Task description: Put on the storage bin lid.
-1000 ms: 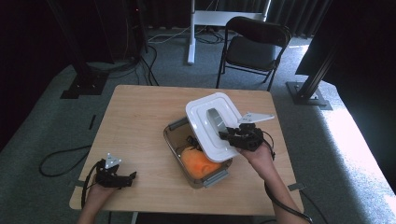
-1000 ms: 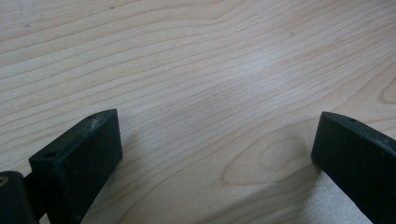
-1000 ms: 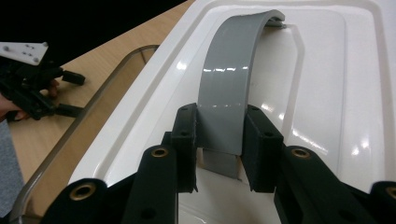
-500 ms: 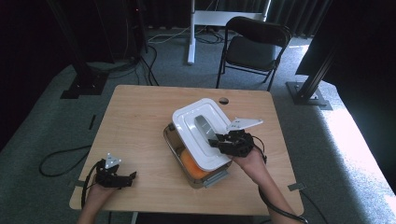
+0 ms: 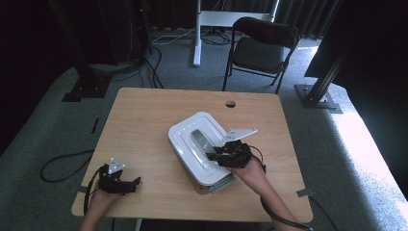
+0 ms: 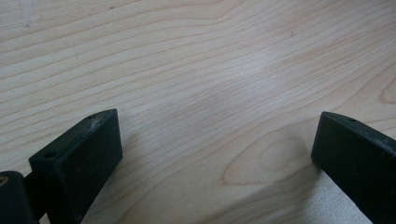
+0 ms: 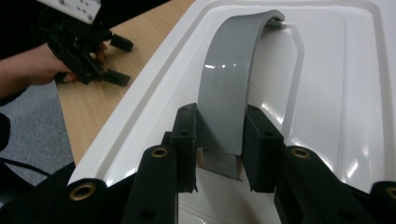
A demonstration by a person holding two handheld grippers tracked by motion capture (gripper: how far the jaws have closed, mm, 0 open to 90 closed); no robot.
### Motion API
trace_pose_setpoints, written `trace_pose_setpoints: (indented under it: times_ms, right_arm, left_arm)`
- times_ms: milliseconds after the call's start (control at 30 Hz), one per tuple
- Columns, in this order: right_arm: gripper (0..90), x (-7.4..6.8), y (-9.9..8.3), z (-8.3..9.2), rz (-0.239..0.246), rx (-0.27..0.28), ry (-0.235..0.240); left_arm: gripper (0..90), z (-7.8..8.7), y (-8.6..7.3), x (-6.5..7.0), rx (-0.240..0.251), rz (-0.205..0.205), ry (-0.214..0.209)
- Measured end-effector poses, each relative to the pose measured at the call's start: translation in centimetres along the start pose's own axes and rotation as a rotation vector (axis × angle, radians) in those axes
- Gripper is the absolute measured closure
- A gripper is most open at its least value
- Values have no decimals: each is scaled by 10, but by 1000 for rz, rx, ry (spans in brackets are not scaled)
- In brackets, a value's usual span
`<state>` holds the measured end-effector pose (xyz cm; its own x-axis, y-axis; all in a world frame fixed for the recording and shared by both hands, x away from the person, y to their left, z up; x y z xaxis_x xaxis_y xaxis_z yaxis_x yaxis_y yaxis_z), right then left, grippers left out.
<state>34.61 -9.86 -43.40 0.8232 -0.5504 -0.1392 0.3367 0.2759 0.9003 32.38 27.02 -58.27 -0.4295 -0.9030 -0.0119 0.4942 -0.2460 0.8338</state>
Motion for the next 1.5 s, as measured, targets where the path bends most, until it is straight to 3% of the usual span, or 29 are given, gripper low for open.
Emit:
trace_pose_setpoints:
  times_ms: [467, 1033, 1133, 1267, 1367, 1500]
  right_arm:
    - [683, 1, -11, -4, -57, 7, 22]
    - [664, -4, -16, -9, -40, 1, 29]
    - [521, -2, -14, -6, -68, 23, 43]
    - [358, 6, -8, 4, -79, 66, 27]
    - [161, 18, -3, 13, -82, 95, -4]
    - [125, 42, 1, 24, -67, 143, -111]
  left_arm:
    - [22, 0, 0, 0, 2, 0, 1]
    - [22, 0, 0, 0, -1, -1, 2]
    - [22, -1, 0, 0, -1, 4, 7]
    - [21, -2, 2, -1, 0, 15, 27]
    - [21, -3, 3, -3, 9, 24, 78]
    - [21, -1, 11, -7, 46, 76, 114]
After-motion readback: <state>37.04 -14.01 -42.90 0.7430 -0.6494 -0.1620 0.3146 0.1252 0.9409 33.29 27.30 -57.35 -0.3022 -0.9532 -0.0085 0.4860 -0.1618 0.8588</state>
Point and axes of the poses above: each handheld gripper's, and its own axes: z roughly backward along the jaws, y roughly out of its top, x roughly to its right, the point moved 5 cm from there along -z, roughly forward along the jaws, and after that the axes turned 13 degrees about x, right-handed, at the moved point
